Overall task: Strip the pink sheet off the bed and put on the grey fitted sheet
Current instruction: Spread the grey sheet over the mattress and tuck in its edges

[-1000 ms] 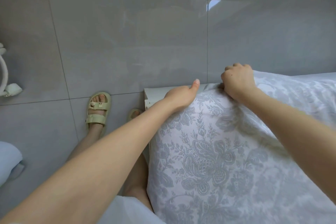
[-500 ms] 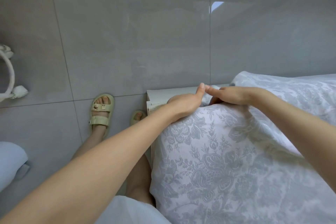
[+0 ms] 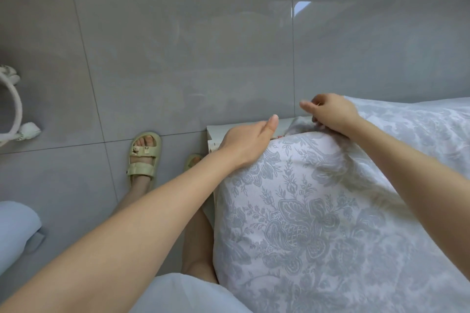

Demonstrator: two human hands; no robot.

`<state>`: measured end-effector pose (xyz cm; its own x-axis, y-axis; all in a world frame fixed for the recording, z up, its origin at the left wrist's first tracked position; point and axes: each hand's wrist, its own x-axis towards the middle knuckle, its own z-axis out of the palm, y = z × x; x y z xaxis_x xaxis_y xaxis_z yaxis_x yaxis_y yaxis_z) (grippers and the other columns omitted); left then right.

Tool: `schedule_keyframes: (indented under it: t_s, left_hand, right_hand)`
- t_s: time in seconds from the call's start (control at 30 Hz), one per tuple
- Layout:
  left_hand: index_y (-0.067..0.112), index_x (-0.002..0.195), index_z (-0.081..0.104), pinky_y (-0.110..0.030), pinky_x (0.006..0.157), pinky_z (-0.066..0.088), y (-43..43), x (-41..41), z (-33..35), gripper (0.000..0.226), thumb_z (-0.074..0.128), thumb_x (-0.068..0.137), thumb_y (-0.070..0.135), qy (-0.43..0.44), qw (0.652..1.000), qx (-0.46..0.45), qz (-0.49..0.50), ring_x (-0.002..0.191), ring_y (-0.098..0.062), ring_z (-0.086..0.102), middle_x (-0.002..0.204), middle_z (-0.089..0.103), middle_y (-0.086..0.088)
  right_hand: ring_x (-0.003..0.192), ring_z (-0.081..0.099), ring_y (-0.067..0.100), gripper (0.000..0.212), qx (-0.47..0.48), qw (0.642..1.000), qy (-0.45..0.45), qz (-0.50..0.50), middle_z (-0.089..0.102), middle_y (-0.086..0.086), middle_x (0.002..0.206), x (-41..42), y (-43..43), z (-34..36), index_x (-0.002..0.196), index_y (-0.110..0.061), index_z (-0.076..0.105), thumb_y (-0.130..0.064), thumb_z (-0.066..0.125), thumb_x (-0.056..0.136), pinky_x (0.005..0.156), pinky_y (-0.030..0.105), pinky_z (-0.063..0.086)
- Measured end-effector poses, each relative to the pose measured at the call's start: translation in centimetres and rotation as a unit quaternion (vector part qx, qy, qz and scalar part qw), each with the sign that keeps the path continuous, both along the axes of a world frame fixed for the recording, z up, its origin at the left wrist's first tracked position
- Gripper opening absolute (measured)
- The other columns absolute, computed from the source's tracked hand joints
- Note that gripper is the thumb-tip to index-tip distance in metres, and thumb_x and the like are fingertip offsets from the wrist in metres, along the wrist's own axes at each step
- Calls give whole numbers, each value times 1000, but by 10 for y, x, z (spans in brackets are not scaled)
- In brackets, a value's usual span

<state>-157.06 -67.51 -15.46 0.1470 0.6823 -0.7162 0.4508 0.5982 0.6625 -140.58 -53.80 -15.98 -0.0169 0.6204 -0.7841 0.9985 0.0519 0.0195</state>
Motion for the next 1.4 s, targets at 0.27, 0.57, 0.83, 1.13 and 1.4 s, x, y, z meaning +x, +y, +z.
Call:
schedule_keyframes:
  t_s: [0.27,0.57,0.83,1.13,1.4]
  left_hand:
    - [18,108,58,-36,96,38,3,-1,3,67,4,96,57,-31,998,-49,21,112,-22,53,114,64,2]
    - [14,105,54,-36,87,35,-6,7,31,60,8,98,51,-36,999,13,12,103,-26,51,108,63,-5]
    - [15,93,49,-34,79,33,-3,6,28,54,9,98,50,-31,999,16,4,89,-23,48,88,56,0]
    - [21,96,50,-34,86,34,2,-2,18,51,9,99,51,-44,998,-38,14,108,-25,50,107,61,-2]
    - [24,74,32,-32,68,24,-9,10,60,37,16,100,46,-55,997,50,3,77,-20,39,63,40,8]
  right_hand:
    - [103,59,22,44,-138,988,-50,45,66,5,112,-4,7,-20,119,-13,65,-23,76,77,86,26,44]
    - [80,56,15,8,-3,984,163,68,62,-7,91,24,-8,38,79,-10,69,-13,77,77,68,11,38]
    - [79,54,18,13,-83,964,71,243,57,-8,75,25,10,23,74,-17,58,-9,66,81,56,17,33]
    - [91,58,16,18,-155,952,-70,255,69,-2,97,17,15,7,92,-18,73,-11,58,86,79,23,42]
    - [97,63,11,48,-287,957,39,-16,73,-11,97,25,23,66,91,-24,77,-38,33,101,96,29,41]
